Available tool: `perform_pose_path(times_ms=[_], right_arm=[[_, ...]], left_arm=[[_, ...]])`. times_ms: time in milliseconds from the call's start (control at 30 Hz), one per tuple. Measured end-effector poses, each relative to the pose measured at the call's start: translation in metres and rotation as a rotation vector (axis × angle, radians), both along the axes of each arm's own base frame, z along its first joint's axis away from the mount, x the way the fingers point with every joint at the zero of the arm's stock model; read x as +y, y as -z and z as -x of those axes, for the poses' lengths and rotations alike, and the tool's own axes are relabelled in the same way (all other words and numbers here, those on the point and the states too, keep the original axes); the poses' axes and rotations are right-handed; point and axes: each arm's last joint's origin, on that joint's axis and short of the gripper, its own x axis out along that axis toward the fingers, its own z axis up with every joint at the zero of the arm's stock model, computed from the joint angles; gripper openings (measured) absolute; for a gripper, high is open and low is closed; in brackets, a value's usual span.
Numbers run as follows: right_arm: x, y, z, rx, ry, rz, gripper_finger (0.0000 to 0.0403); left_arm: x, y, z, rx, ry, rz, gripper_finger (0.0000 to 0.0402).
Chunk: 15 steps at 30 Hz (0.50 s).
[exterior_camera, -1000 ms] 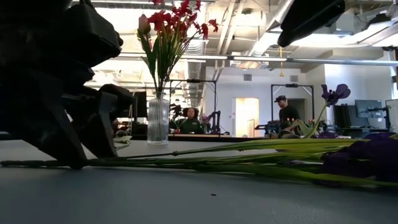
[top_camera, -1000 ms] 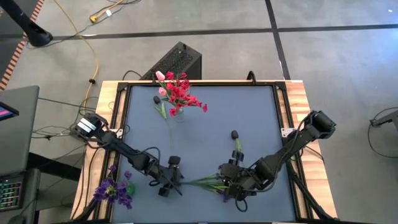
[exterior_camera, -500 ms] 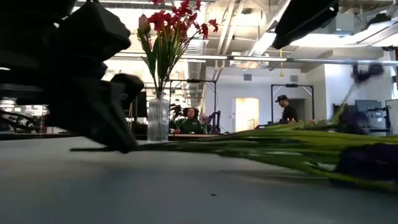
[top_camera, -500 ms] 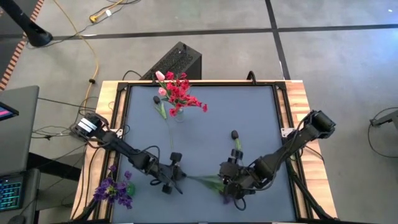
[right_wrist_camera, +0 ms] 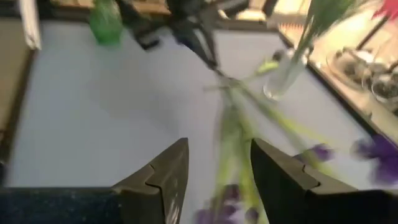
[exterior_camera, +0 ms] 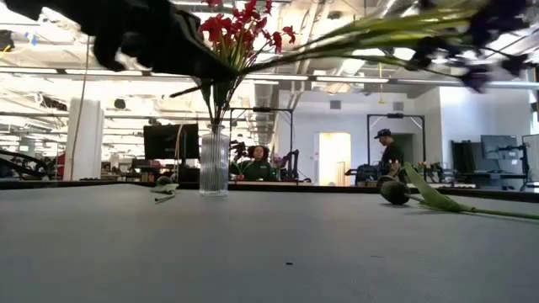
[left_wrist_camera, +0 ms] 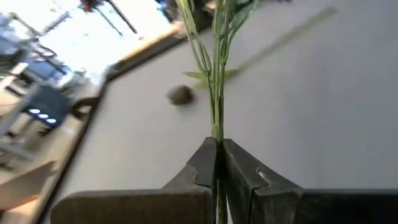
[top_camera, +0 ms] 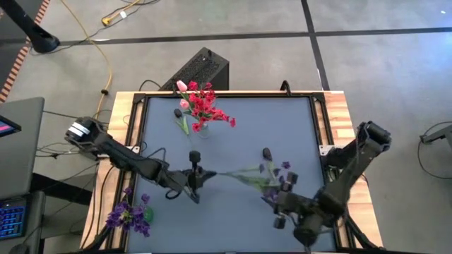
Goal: Sort flowers into vase by color
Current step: Put the violet flowers into the green vase
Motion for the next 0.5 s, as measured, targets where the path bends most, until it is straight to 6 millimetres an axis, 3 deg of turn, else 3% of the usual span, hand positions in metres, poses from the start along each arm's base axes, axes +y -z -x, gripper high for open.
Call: perform_pose_path(times_ms=[233,367,500], right_arm=[[0.027,0.001,0.0,-0.098,-0.056,-0.136,0.0185],[0.039,0.02,-0.015,-0.105,-0.052,-0.137,0.0185],[0.041,0.051,-0.034,-0.175,0.082,0.047,0.0185]], left_arm=[[0.04,0.002,0.028,-0.228,-0.065,0.09,0.0],[0.05,0.005,0.051,-0.425,0.001,0.148,0.0],[0.051,0.001,0.063,-0.519,0.137,0.194,0.0]])
